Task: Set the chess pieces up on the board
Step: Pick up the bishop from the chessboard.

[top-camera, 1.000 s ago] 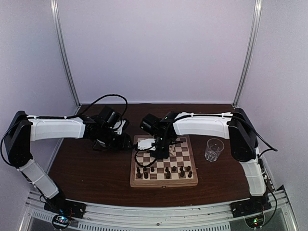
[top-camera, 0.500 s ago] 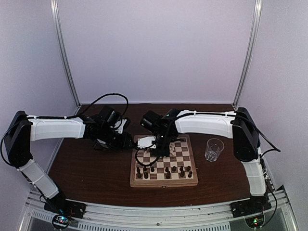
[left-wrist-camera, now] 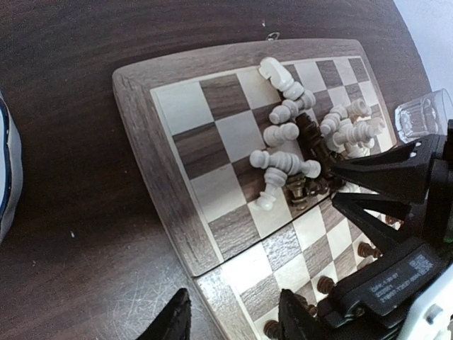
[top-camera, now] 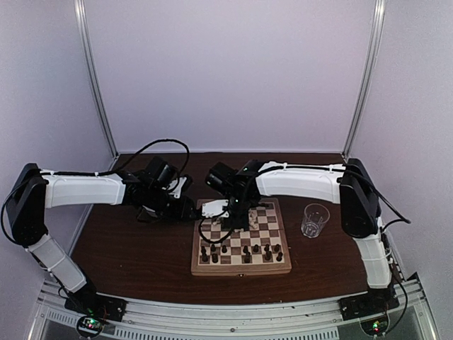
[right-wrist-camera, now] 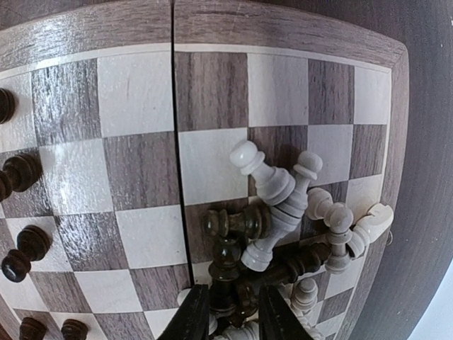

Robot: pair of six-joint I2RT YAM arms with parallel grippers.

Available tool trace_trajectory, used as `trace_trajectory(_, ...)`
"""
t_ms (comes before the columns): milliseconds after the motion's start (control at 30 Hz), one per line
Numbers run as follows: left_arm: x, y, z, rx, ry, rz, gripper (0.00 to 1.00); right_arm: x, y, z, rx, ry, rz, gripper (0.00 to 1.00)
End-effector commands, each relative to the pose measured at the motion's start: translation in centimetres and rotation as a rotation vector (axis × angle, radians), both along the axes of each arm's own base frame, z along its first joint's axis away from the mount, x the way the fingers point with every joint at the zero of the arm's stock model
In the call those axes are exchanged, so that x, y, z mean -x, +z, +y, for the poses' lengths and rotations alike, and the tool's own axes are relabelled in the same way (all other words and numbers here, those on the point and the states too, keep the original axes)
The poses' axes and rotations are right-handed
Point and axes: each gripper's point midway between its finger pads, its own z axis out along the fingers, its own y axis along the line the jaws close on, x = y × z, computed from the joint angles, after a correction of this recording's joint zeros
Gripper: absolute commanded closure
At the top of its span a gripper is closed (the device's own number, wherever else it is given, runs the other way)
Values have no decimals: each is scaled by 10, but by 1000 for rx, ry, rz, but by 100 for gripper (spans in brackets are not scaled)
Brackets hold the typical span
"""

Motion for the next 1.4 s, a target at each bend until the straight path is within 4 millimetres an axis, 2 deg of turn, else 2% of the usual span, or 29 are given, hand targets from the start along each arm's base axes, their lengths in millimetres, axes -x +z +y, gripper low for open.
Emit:
trace_trajectory(0, -3, 12, -3, 29, -19, -44, 57, 0, -10, -2, 25, -26, 25, 74)
trace_trajectory(333, -4, 12, -2, 26, -17, -50, 57, 3, -27, -9, 60, -60, 84, 71)
trace_trajectory(500, -4, 11, -3, 26, -20, -49, 57, 8, -31, -6, 40, -69, 133, 71)
trace_trajectory(633, -4, 10, -3, 26, -21, -48, 57, 7, -26, -2, 24, -66, 135, 81)
trace_trajectory(700, -3, 9, -3, 24, -23, -48, 57, 8, -20, 2, 3, -68, 137, 83)
trace_trajectory(833, -4, 12, -4, 32, -31, -58, 57, 8, 5, 11, -70, -72, 138, 86)
trace_trajectory(1067, -9, 21, -5, 60, -26, -120, 57, 11, 66, 20, -241, -82, 121, 86)
trace_trajectory(1133, -12, 29, -4, 94, -26, -194, 55, 11, 84, 20, -305, -102, 132, 87)
trace_trajectory(1233, -16, 54, -5, 186, -22, -349, 53, 12, 113, 20, -426, -130, 157, 87)
trace_trajectory(1367, -10, 86, -10, 322, -50, -542, 51, 13, 144, 20, -569, -166, 217, 87)
